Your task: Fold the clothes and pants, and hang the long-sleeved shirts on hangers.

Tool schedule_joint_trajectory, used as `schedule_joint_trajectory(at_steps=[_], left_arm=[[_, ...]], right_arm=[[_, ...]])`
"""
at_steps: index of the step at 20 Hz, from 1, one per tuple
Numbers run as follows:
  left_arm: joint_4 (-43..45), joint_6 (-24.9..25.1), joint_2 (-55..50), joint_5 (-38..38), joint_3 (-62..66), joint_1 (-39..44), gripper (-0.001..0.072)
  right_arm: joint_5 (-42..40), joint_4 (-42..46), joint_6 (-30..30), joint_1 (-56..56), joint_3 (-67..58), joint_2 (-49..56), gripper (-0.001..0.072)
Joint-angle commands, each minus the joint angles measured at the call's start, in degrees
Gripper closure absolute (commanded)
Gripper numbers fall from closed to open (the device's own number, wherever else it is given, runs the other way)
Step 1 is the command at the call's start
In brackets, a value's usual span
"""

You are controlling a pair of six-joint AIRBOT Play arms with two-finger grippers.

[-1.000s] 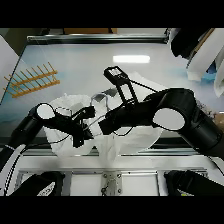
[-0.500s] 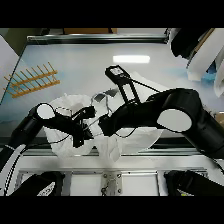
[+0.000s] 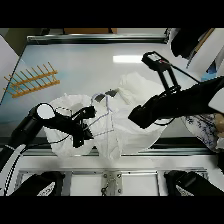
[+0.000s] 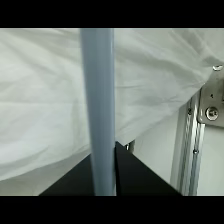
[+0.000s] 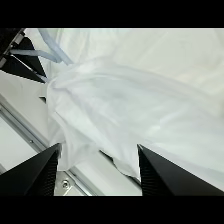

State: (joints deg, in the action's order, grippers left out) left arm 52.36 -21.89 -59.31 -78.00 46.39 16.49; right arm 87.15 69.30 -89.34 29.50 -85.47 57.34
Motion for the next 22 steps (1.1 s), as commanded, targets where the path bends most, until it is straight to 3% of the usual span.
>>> schedule_joint_trajectory(at_steps=[1,3,8,10,15,18,22], left_arm=[[0.02,0.02,-0.04,0.0,0.02,-0.04,0.0694],[0.02,0.02,-0.04,0.0,0.02,-0.04,0.0694],[0.02,0.02,-0.04,0.0,0.02,-0.04,0.0693],[0.02,0.02,-0.04,0.0,0.02,-0.04,0.0694],[0.02,0.02,-0.04,0.0,0.02,-0.04,0.0694],[0.02,0.02,-0.04,0.0,0.02,-0.04,0.0694],[0.02,0.0,-0.04,0.0,0.02,-0.04,0.0694]], right_arm=[[1.2,-3.52,7.93,-5.68,-0.44,-0.42,0.0197],[0.68,-3.37,8.41,-6.27,-0.44,-0.42,0.0197],[-0.35,-5.11,26.77,-14.78,0.24,-0.68,0.0197],[-1.03,-11.61,35.54,-23.54,2.99,-1.62,0.0197],[1.01,-43.69,62.47,-49.42,17.46,-1.81,0.0197],[7.98,-49.0,80.72,-56.81,25.09,0.92,0.0197],[15.54,-50.31,87.62,-57.55,27.65,7.89,0.0196]])
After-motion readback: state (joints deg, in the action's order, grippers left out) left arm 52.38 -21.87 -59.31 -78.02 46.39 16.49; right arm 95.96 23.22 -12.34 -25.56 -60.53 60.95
